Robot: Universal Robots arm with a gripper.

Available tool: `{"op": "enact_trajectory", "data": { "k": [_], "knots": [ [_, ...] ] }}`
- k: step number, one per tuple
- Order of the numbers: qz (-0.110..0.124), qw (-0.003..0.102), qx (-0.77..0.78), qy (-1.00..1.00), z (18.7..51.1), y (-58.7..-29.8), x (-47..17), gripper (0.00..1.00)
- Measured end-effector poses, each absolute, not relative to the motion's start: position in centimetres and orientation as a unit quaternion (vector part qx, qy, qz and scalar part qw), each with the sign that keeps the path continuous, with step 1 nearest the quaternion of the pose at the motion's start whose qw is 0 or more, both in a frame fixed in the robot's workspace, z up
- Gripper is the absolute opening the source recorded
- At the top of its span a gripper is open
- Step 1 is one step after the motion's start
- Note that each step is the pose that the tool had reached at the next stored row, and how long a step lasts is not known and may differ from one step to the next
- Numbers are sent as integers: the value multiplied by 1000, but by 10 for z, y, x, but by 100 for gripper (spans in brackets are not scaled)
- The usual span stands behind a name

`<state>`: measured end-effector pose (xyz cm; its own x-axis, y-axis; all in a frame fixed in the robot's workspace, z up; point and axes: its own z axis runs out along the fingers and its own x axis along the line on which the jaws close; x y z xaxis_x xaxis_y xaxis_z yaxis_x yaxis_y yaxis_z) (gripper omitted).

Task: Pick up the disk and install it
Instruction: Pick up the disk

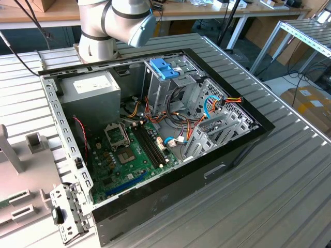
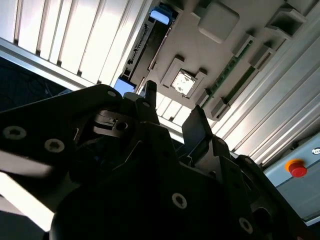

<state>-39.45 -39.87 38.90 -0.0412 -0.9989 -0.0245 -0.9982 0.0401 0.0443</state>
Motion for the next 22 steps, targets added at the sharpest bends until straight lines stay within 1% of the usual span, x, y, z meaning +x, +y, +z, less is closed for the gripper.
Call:
{"op": "enact_trajectory", "data": {
  "k": [22],
  "knots": [
    [-24,6,692,-721,378,-382,-406,48]
  ]
}}
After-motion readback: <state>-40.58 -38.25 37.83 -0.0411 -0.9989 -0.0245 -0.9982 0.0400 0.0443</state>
